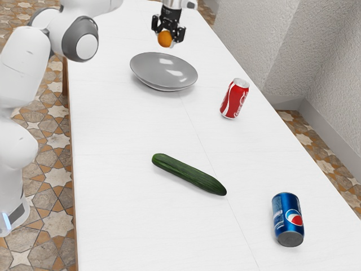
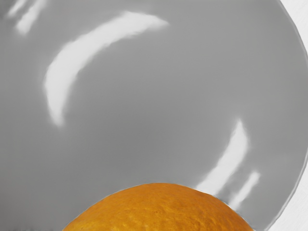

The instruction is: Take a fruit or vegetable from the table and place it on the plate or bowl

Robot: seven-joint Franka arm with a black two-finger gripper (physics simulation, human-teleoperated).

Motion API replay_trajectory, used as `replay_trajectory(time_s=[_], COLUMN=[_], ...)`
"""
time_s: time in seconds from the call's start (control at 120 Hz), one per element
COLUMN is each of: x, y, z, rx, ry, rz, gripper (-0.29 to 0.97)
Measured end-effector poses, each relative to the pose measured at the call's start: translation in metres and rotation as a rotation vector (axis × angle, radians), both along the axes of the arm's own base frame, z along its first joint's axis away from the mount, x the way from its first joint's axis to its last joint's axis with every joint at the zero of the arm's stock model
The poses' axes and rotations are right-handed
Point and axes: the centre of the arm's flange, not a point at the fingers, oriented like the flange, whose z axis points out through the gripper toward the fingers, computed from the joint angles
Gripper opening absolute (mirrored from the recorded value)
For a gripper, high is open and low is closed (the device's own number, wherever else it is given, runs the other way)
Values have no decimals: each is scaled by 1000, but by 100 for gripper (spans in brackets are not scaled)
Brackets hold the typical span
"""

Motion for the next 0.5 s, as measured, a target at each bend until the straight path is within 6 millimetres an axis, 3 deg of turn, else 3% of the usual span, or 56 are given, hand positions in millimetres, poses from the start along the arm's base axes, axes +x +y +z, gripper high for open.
replay_trajectory(time_s=[0.133, 0.25, 0.35, 0.5], x=[-15, -18, -18, -18], y=[26, 31, 32, 33], z=[-13, -16, -18, -22], rx=[-5, -6, -10, 4], ry=[22, 28, 32, 45], rz=[47, 57, 59, 59], gripper=[29, 29, 49, 62])
